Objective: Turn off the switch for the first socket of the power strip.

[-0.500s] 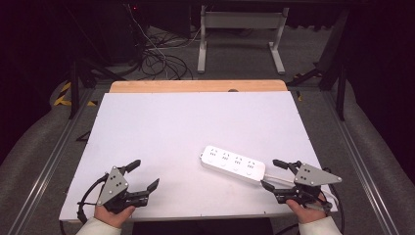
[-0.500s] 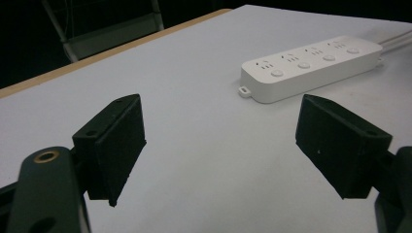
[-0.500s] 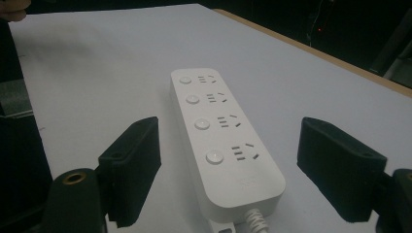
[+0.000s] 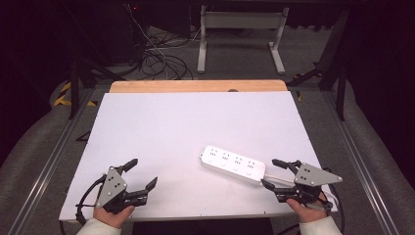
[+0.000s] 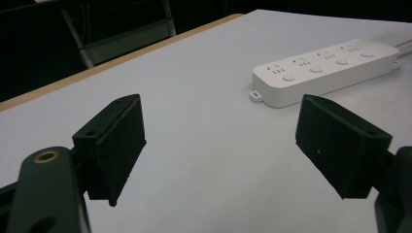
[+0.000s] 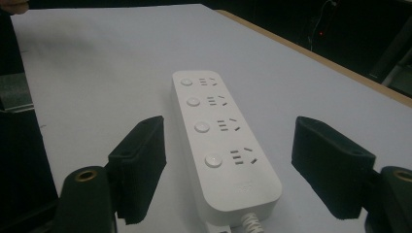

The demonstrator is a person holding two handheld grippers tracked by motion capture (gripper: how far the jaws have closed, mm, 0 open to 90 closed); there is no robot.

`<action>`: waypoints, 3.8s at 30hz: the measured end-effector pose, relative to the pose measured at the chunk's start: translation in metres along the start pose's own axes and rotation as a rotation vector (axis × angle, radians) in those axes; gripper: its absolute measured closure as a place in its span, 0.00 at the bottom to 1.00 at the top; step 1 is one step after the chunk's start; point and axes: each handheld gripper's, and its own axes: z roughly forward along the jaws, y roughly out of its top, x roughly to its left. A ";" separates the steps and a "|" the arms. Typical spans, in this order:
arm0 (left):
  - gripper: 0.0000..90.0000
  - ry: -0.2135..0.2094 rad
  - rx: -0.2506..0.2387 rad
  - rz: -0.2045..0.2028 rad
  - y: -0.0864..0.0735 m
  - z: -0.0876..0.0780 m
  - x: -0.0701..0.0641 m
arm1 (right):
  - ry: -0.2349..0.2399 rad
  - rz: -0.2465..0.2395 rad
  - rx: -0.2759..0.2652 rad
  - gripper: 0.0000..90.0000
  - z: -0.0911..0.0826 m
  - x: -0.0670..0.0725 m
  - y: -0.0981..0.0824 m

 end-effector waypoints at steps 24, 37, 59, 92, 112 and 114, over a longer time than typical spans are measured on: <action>0.22 0.024 0.003 0.021 0.001 0.000 -0.003 | 0.123 0.005 0.103 0.51 0.016 -0.008 0.039; 0.22 0.024 0.006 0.019 0.001 -0.001 -0.003 | 0.161 -0.044 0.131 0.51 0.039 -0.002 0.063; 0.22 0.037 -0.002 0.020 0.001 -0.002 -0.003 | 0.291 -0.065 0.316 1.00 0.048 -0.005 0.091; 0.22 0.043 0.006 0.034 0.001 -0.002 -0.003 | 0.244 -0.014 0.669 1.00 0.085 -0.016 0.097; 0.22 0.037 0.013 0.024 0.001 0.000 -0.003 | 0.242 -0.038 0.848 1.00 0.110 -0.020 0.081; 0.22 0.038 0.014 0.027 0.001 0.000 -0.004 | 0.244 -0.027 0.867 1.00 0.112 -0.021 0.079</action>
